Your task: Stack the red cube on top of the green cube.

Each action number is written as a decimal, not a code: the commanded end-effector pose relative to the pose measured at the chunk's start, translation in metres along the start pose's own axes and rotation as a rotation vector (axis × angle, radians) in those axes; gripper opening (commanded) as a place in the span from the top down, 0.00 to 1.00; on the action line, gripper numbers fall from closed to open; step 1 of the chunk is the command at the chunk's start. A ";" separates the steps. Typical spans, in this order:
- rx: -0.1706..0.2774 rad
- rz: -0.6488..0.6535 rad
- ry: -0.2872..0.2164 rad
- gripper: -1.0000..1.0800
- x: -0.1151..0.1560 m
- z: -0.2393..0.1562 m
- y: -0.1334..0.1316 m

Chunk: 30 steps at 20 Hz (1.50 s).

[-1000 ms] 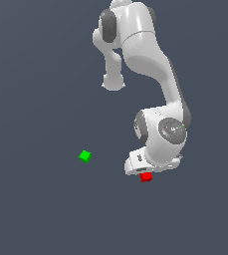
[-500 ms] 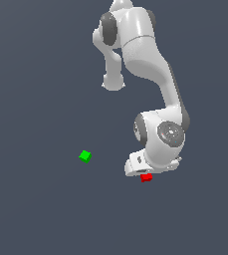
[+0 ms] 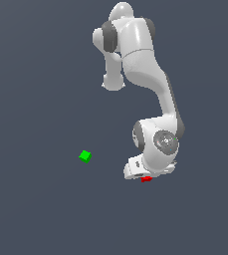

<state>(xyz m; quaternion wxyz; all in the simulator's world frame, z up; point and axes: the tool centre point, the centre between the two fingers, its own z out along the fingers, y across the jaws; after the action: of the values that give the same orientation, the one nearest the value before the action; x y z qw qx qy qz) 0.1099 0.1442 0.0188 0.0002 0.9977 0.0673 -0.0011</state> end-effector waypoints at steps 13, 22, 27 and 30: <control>0.000 0.000 0.002 1.00 0.001 -0.001 0.000; 0.000 0.000 0.002 1.00 0.000 -0.027 0.000; 0.000 0.000 0.002 1.00 0.000 -0.065 0.000; 0.000 0.000 0.002 1.00 0.000 -0.083 0.000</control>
<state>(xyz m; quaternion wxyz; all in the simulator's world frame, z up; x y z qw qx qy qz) 0.1101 0.1443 0.0925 0.0001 0.9977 0.0674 0.0001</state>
